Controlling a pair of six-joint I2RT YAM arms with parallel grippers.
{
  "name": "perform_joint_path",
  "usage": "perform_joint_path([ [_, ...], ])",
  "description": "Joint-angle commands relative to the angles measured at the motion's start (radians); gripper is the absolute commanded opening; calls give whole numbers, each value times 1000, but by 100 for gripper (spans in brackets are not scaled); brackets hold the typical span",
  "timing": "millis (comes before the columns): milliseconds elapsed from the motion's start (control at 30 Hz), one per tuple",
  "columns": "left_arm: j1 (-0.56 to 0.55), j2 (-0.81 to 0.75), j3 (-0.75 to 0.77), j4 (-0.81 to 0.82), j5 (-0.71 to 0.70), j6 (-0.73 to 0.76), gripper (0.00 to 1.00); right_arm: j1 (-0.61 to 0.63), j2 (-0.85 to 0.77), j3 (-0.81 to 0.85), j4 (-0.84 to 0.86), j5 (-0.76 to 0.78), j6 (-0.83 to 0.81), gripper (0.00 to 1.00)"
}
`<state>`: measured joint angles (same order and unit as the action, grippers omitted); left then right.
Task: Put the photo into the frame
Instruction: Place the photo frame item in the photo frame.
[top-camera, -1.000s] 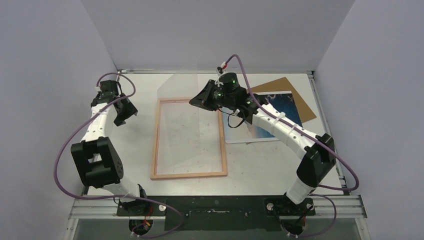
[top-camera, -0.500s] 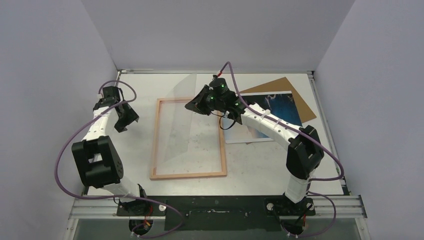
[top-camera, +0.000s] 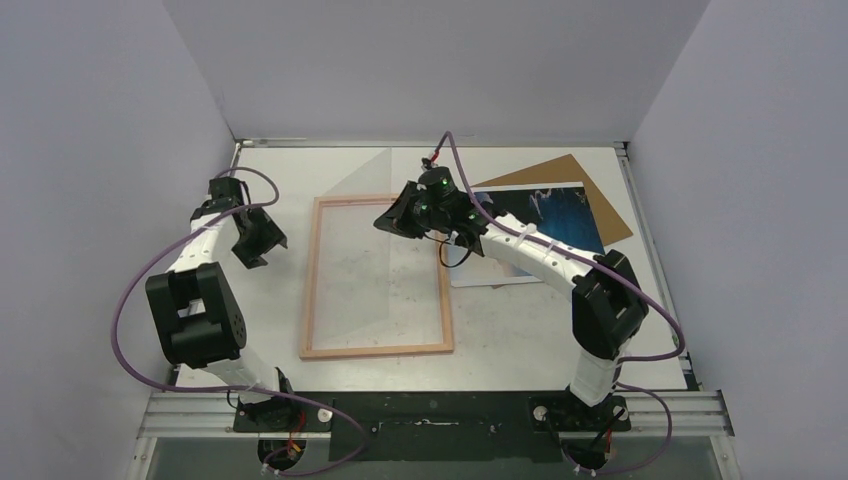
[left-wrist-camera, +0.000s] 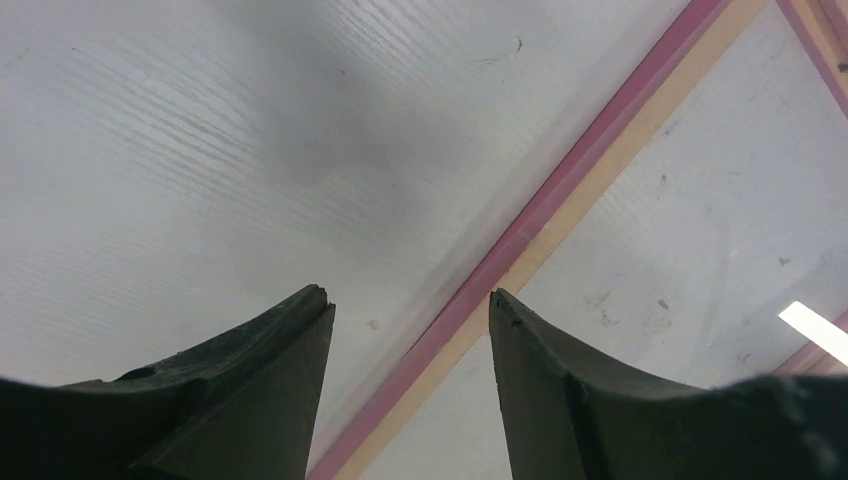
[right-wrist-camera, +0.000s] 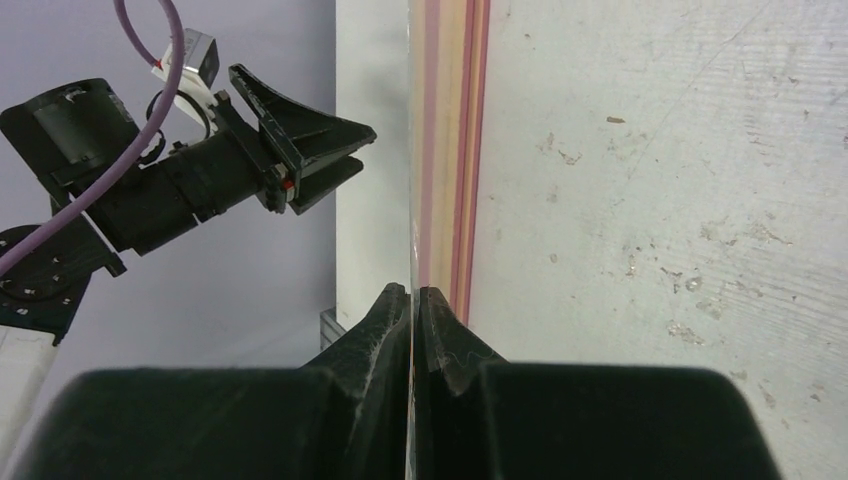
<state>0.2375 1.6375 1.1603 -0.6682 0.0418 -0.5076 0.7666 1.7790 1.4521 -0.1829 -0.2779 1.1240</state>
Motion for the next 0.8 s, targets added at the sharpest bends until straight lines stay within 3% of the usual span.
perform_joint_path([
  [0,6,10,-4,49,62,15,57,-11,-71,-52,105,21,-63,0],
  [267,6,119,17,61,244,72,57,-54,-95,-138,172,4,-135,0],
  [767,6,195,66,45,286,112,61,-125,-111,-285,362,-96,-129,0],
])
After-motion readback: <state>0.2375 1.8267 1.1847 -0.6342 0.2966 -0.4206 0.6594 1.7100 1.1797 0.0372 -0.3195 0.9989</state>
